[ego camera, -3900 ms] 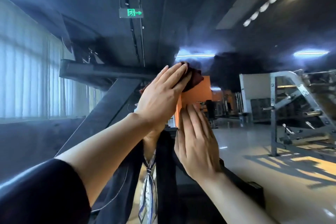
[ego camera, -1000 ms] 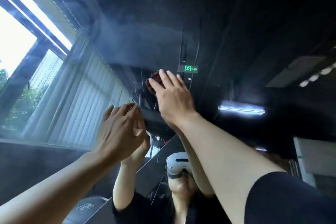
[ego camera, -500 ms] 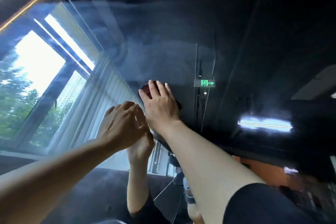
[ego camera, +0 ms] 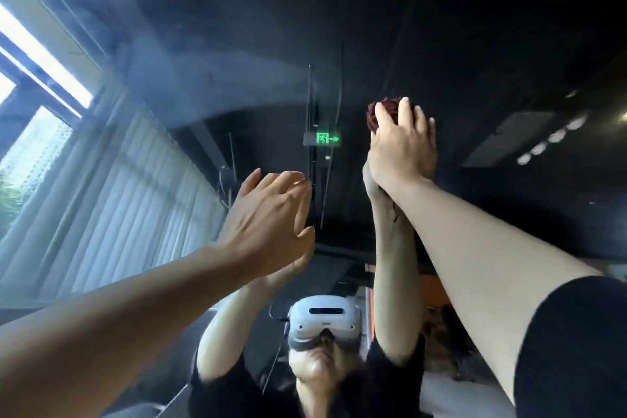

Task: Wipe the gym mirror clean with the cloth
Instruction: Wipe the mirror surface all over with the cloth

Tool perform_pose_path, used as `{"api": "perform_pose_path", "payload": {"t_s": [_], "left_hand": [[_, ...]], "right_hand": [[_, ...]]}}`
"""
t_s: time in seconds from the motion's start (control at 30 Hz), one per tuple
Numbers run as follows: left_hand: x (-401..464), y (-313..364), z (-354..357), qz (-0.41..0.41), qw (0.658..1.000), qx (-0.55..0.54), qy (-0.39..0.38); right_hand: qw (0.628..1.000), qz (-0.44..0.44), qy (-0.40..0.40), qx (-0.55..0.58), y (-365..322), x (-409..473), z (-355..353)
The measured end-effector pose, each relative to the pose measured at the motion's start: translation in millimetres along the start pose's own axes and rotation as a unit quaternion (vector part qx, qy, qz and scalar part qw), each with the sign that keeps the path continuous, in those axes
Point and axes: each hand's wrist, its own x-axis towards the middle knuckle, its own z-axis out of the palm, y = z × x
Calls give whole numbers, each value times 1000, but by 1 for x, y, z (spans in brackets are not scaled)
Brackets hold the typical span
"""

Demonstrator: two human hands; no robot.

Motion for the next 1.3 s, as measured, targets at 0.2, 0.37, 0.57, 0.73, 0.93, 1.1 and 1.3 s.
{"api": "perform_pose_path", "payload": {"t_s": [0.2, 0.37, 0.57, 0.73, 0.93, 1.1, 1.3], "left_hand": [[20, 123, 33, 114, 993, -3, -1], [16, 185, 55, 165, 986, -2, -3], [-3, 173, 56, 140, 990, 17, -20], [-19, 135, 40, 73, 996, 38, 15], [-40, 102, 39, 106, 992, 67, 6], [-76, 114, 47, 130, 990, 49, 4], [-146, 151, 56, 57, 998, -15, -28]], "right_hand": [[994, 97, 34, -19, 161, -33, -34], [984, 172, 30, -29, 243, -82, -60], [975, 210, 71, -20, 207, -104, -36], [993, -93, 48, 55, 75, -136, -21], [994, -106, 13, -2, 141, -123, -31], [988, 152, 37, -15, 175, -135, -45], [968, -235, -82, 31, 118, -281, -60]]}}
